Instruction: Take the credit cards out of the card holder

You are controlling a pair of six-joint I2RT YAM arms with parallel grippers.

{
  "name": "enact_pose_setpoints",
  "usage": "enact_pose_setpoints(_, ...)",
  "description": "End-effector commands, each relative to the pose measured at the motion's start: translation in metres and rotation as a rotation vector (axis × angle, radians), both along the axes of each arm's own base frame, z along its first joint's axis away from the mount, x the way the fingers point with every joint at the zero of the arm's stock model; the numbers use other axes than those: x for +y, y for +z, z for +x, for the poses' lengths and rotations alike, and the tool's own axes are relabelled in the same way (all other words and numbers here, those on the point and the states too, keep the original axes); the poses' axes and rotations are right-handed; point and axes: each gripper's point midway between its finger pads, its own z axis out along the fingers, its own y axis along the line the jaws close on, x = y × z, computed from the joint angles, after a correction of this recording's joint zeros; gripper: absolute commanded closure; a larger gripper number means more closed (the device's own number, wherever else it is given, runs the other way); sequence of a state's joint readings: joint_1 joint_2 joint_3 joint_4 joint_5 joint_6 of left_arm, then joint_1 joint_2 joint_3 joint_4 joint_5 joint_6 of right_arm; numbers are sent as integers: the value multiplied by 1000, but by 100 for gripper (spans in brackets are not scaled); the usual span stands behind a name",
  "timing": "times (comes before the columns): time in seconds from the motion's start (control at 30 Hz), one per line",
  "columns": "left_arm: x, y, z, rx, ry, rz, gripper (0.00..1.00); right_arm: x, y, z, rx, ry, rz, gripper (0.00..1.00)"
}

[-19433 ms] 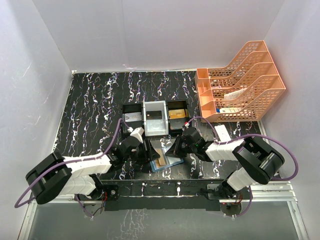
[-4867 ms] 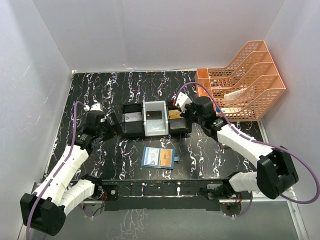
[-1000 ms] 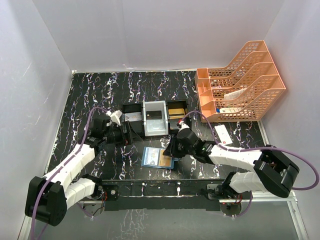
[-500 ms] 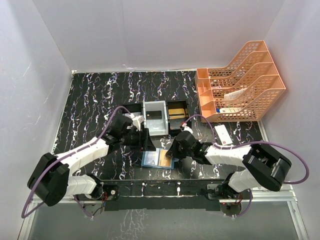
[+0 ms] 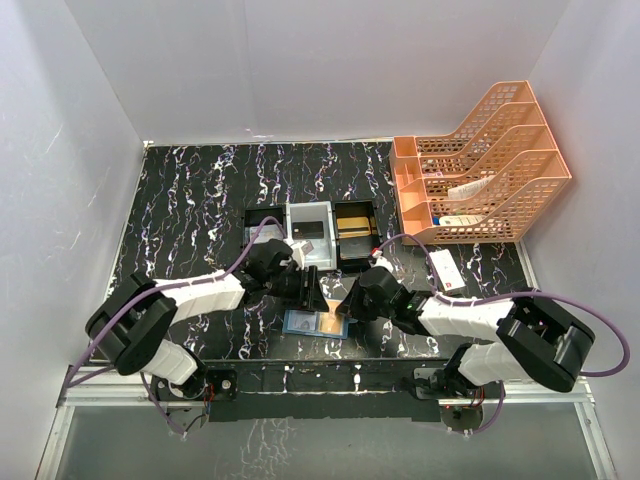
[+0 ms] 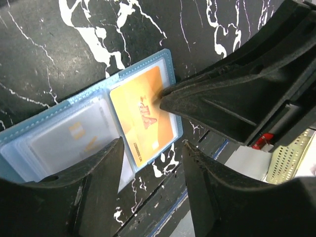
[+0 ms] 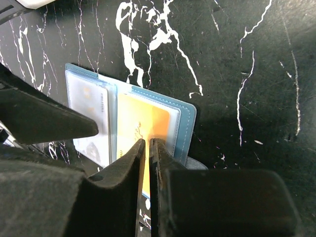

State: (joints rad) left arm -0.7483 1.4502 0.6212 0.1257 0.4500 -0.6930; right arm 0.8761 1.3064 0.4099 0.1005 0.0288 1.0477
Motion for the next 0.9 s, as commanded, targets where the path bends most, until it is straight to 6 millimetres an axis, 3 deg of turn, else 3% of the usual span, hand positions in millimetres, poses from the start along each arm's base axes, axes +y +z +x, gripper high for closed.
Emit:
enact_pose_setpoints(0.0,-10,-1,0,30,-7,-36,53,-19,-18,-7,38,-12,-103,91)
enact_pose_setpoints(0.17,8,-20,3,29,37,94,57,-26,-19,-9,42,-49,-101,92)
enact_pose_setpoints(0.47,24,-48,-8,80,43,214,62,-25,-22,-16,68,-29,-87,92)
enact_pose_setpoints(0.87,22,-59,-17,134,80,192,66,-24,-37,-24,124,-22,-94,94)
